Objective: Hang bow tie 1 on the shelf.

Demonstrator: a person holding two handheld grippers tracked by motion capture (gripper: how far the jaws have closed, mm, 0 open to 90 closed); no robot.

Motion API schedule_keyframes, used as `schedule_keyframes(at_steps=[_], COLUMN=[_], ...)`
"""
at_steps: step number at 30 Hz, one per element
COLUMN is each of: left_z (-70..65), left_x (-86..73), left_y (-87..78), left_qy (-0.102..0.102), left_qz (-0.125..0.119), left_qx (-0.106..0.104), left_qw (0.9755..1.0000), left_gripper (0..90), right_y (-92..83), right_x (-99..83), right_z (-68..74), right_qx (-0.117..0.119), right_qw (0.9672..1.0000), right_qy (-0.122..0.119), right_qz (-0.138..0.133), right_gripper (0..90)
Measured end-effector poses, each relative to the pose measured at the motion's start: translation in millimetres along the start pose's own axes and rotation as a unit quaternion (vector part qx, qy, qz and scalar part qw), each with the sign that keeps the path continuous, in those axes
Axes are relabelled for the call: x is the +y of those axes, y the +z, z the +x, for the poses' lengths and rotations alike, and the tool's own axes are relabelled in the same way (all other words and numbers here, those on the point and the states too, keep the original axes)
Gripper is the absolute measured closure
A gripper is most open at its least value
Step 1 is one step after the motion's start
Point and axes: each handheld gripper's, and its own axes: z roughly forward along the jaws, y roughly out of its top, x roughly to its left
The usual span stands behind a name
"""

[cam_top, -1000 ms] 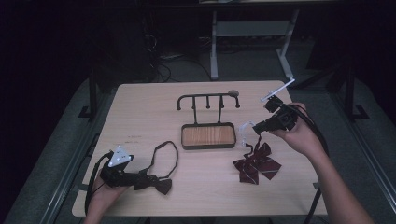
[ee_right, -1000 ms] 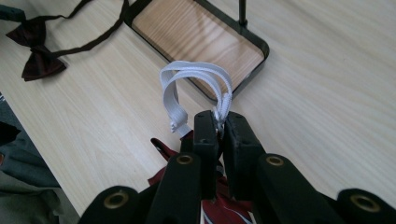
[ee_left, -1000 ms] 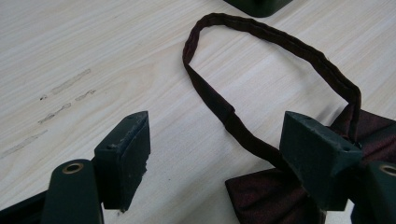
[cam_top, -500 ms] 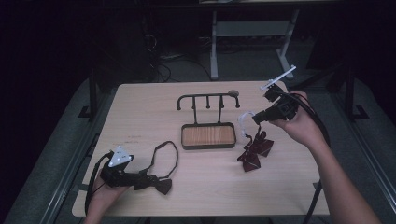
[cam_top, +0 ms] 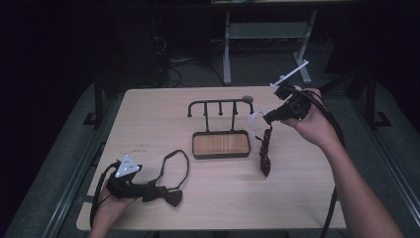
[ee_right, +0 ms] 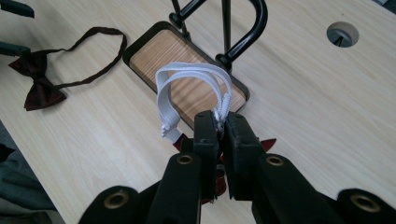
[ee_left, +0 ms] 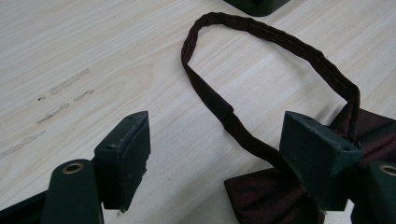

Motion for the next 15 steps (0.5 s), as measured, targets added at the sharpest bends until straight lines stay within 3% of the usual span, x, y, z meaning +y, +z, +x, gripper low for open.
schedule_keyframes(at_steps=[15], left_z=[-0.1], left_x=[0.1], left_y=[-0.2], left_qy=[0.000], left_qz=[0.000], left_qx=[-0.001], left_qw=[1.0000], left_gripper=[25.1], right_y=[3.8], right_x=[15.8], right_z=[-4.5], right_qx=[-0.007], right_qw=[1.0000], right_qy=[-0.001], right_qz=[-0.001], right_gripper=[83.7])
